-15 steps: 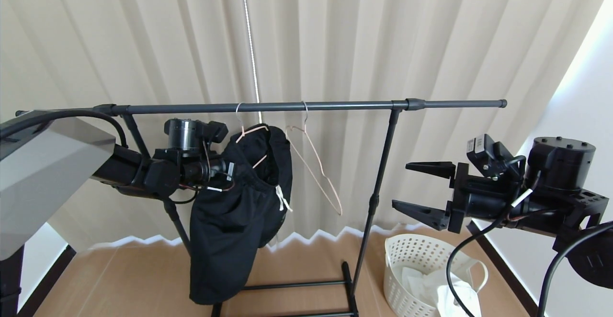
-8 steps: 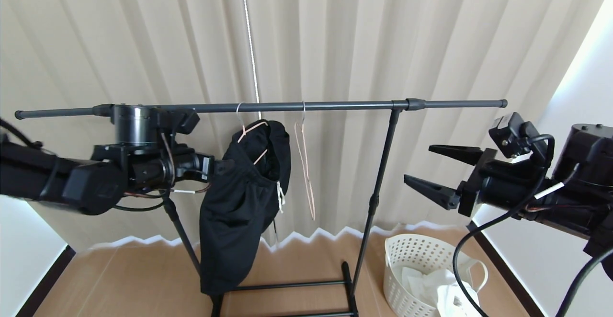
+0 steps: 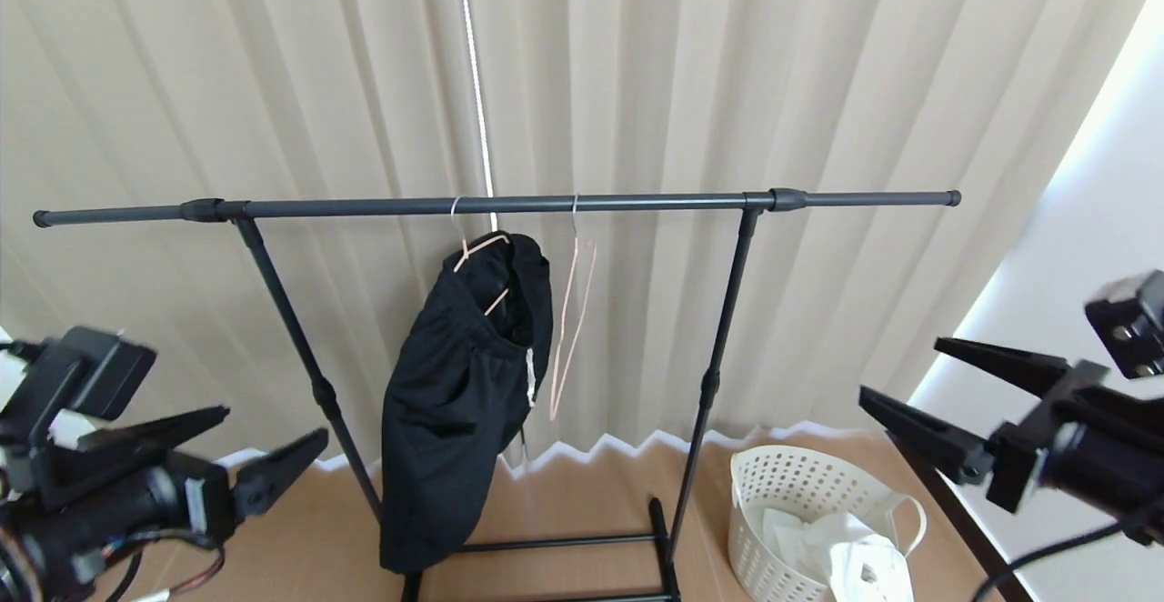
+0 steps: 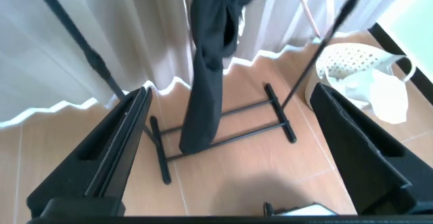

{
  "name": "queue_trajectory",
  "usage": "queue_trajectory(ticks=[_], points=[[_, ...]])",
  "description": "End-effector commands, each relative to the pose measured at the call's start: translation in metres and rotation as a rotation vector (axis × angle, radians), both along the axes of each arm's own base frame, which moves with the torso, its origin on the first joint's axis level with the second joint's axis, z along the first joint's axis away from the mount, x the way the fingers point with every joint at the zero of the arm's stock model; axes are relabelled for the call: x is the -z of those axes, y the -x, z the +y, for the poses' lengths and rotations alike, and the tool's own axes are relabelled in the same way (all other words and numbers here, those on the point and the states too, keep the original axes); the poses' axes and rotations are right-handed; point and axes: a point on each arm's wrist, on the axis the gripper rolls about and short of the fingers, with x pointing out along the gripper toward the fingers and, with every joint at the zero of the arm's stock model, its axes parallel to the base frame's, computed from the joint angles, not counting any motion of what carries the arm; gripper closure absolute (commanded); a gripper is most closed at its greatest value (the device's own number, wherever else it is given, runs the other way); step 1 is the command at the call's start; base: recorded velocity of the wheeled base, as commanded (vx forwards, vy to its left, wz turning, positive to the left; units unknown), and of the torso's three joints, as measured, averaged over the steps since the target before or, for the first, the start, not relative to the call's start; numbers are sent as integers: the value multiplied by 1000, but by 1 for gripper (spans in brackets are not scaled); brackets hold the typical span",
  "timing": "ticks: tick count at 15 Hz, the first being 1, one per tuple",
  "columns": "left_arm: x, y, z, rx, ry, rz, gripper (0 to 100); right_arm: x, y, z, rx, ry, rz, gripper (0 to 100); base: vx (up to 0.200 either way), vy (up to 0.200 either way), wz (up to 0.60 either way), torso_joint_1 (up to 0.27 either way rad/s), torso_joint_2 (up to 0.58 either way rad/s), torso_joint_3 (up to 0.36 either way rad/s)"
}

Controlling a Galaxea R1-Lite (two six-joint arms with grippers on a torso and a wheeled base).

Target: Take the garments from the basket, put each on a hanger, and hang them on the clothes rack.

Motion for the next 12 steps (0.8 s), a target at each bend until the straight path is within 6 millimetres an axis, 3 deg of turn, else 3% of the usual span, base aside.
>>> queue_trajectory(ticks=[1,3,4,6,10,12], points=[[25,68,10,2,21,-95,0,24,63,-19,33,-15,-39,0,0,0,0,0,0,0],[28,84,13,-7,28,-141,0,49,88,-28,72,14,8,0,0,0,0,0,0,0],[29,88,13,-7,29,-147,0,51,93,-30,72,12,-1,0,0,0,0,0,0,0],[42,113,17,-2,23,-112,0,65,124,-43,66,19,16,0,0,0,0,0,0,0],[65,144,21,-3,22,-97,0,85,150,-54,81,23,20,0,0,0,0,0,0,0],[67,152,23,-10,23,-104,0,91,156,-57,120,24,18,0,0,0,0,0,0,0]])
